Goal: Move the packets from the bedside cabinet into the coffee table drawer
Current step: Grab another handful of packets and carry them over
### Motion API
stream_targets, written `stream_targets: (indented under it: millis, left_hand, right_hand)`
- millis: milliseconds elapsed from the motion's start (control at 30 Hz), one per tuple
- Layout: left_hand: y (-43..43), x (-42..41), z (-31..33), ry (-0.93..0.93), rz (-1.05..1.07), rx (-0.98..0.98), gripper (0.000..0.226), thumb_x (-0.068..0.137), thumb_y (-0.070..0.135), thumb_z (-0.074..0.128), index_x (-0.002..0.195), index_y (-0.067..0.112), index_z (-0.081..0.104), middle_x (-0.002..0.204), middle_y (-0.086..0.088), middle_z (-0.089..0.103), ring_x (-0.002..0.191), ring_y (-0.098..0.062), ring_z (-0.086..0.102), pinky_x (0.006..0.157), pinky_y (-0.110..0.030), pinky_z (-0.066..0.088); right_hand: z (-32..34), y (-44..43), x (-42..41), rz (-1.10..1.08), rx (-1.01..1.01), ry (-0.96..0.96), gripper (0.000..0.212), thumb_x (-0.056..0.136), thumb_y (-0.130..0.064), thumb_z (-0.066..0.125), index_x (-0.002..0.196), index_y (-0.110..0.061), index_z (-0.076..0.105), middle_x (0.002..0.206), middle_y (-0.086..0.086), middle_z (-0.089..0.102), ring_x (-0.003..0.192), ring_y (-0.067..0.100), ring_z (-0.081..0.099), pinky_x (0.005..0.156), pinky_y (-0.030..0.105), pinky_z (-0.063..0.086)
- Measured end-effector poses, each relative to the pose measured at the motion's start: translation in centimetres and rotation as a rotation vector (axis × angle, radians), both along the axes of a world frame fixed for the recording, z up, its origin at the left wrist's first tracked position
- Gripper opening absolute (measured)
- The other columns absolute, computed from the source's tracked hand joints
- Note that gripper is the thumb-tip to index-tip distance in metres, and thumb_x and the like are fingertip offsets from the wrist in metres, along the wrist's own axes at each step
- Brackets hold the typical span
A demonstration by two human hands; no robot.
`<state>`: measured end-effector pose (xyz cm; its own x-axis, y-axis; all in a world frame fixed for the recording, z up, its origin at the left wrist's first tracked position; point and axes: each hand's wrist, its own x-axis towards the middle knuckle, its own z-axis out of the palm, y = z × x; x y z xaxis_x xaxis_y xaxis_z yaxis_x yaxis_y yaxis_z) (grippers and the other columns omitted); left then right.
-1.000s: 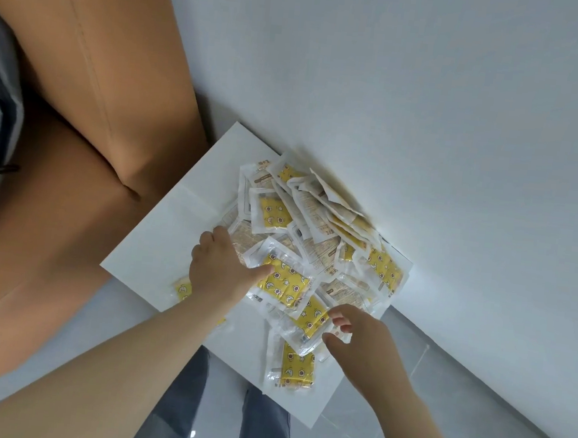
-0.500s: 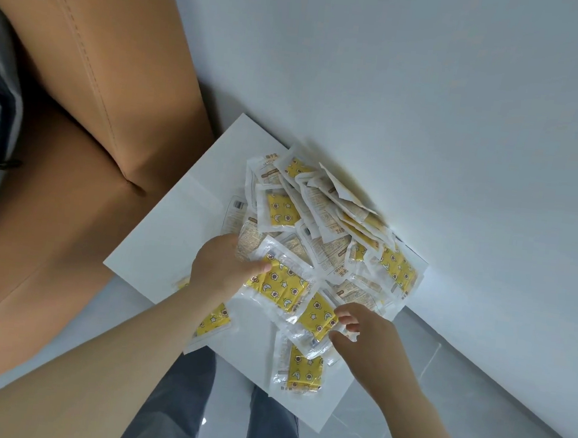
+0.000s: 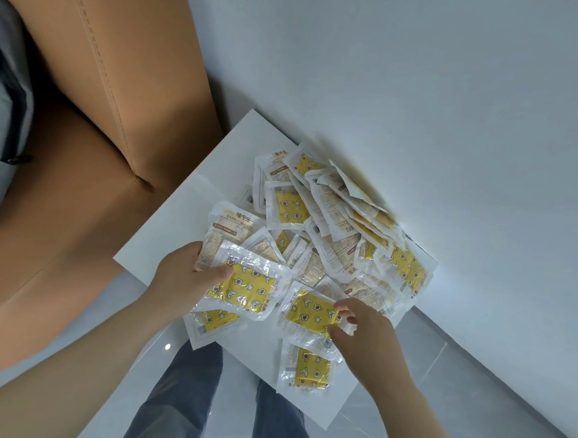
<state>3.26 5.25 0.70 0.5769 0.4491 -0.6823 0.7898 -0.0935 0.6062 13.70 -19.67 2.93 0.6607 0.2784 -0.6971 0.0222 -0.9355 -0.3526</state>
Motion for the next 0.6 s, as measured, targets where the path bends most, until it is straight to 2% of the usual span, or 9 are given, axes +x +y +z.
stream_targets:
  millis: [100, 167, 333, 433, 533, 600]
  left_hand:
    - [0.4, -0.8, 0.4, -0.007, 0.015, -0.007, 0.029, 0.086, 0.028, 0.066, 0.113, 0.019, 0.063, 0.102, 0.002, 0.07, 0.093, -0.016, 0.065, 0.08, -0.031, 0.053]
    - [0.6, -1.3, 0.5, -0.009, 0.026, -0.007, 0.029, 0.086, 0.028, 0.066, 0.114, 0.02, 0.063, 0.103, 0.002, 0.07, 0.092, -0.014, 0.065, 0.076, -0.026, 0.052]
    - [0.7, -2.3, 0.6, -0.003, 0.035, 0.001, 0.028, 0.087, 0.027, 0.066, 0.114, 0.021, 0.063, 0.102, 0.003, 0.069, 0.091, -0.013, 0.064, 0.069, -0.017, 0.047]
    - [0.7, -2.8, 0.6, -0.002, 0.046, -0.009, 0.028, 0.087, 0.026, 0.066, 0.115, 0.021, 0.063, 0.104, 0.003, 0.069, 0.094, -0.014, 0.064, 0.073, -0.02, 0.049]
    - [0.7, -3.2, 0.5, 0.003, 0.052, -0.02, 0.03, 0.087, 0.025, 0.066, 0.116, 0.021, 0.063, 0.107, 0.003, 0.069, 0.097, -0.015, 0.064, 0.079, -0.025, 0.051]
    - [0.6, -3.3, 0.4, 0.004, 0.042, -0.009, 0.031, 0.087, 0.025, 0.066, 0.117, 0.02, 0.062, 0.107, 0.003, 0.068, 0.096, -0.014, 0.063, 0.074, -0.02, 0.049]
  right_hand:
    - [-1.2, 0.6, -0.5, 0.053, -0.066, -0.054, 0.059, 0.085, -0.028, 0.068, 0.138, -0.025, 0.043, 0.14, -0.005, 0.046, 0.125, 0.017, 0.048, 0.1, 0.031, 0.043]
    - [-2.2, 0.9, -1.0, 0.065, -0.116, -0.081, 0.076, 0.082, -0.032, 0.073, 0.145, -0.022, 0.032, 0.146, -0.002, 0.037, 0.131, 0.02, 0.041, 0.104, 0.035, 0.041]
    - [-4.2, 1.6, -2.3, 0.108, -0.221, -0.238, 0.091, 0.071, -0.049, 0.078, 0.143, -0.02, 0.03, 0.135, 0.002, 0.039, 0.124, 0.024, 0.042, 0.105, 0.037, 0.039]
    - [-4.9, 2.1, -3.1, 0.1, -0.244, -0.322, 0.09, 0.067, -0.052, 0.08, 0.138, -0.018, 0.038, 0.125, 0.004, 0.044, 0.115, 0.024, 0.046, 0.101, 0.038, 0.039]
    - [-5.2, 2.3, -3.6, 0.102, -0.267, -0.365, 0.071, 0.065, -0.049, 0.083, 0.12, -0.017, 0.053, 0.114, 0.003, 0.047, 0.106, 0.024, 0.047, 0.096, 0.037, 0.04]
    - [-5.1, 2.5, -3.6, 0.084, -0.261, -0.383, 0.06, 0.065, -0.044, 0.084, 0.11, -0.018, 0.055, 0.11, 0.002, 0.048, 0.105, 0.024, 0.047, 0.095, 0.037, 0.04]
